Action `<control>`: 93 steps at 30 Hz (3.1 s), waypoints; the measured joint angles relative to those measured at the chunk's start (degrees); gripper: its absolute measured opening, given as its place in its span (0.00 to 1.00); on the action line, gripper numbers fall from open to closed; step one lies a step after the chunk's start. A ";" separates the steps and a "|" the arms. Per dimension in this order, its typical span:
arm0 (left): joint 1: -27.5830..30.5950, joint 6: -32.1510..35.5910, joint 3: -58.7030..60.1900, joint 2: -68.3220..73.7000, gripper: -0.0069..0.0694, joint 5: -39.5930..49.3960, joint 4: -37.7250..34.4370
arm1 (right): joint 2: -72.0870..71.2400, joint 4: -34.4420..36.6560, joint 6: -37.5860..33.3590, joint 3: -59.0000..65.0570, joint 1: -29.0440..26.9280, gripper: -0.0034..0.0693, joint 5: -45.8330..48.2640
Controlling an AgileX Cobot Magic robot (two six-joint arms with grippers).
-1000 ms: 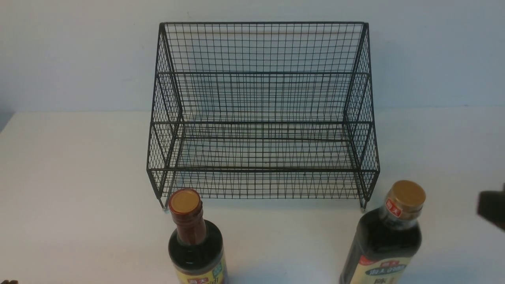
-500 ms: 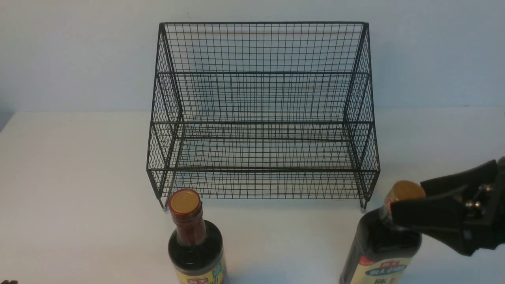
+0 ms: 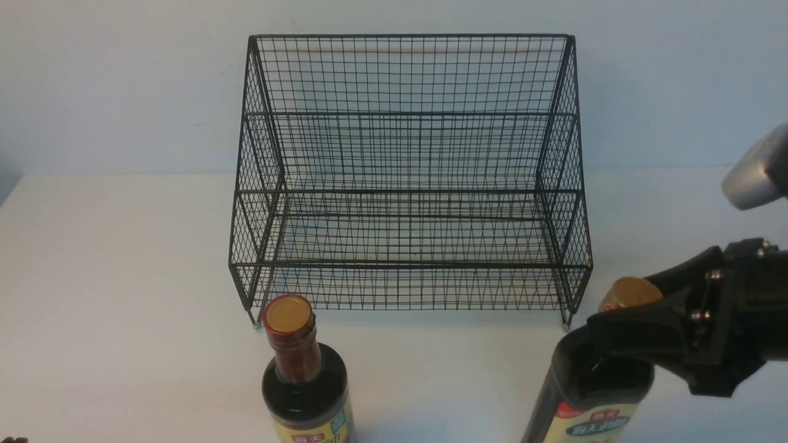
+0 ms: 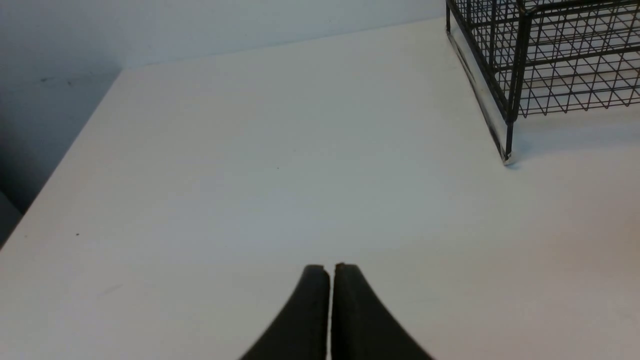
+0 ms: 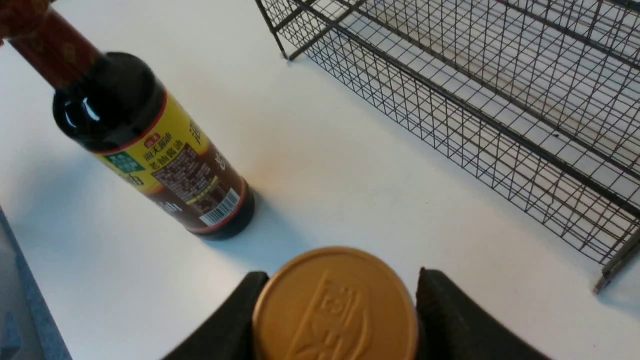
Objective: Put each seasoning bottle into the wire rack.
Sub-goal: Use the right arm to grab the condiment bottle closest to it, then use the right arm to put the condiment bottle back on the shelf
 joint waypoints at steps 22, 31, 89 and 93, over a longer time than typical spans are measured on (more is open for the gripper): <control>0.00 0.00 0.00 0.00 0.08 0.00 -0.05 | 13.68 -7.97 17.34 -37.55 3.65 0.51 5.40; 0.00 0.00 0.00 0.00 0.08 0.00 -0.10 | 24.81 -12.70 23.09 -47.54 6.01 0.51 0.17; 0.00 -0.23 0.00 0.00 0.08 0.00 -0.10 | 29.99 -16.09 25.92 -40.21 6.01 0.56 2.07; 0.00 -0.23 0.00 0.00 0.08 0.00 -0.10 | 29.94 -14.85 26.26 -40.21 6.06 0.66 4.23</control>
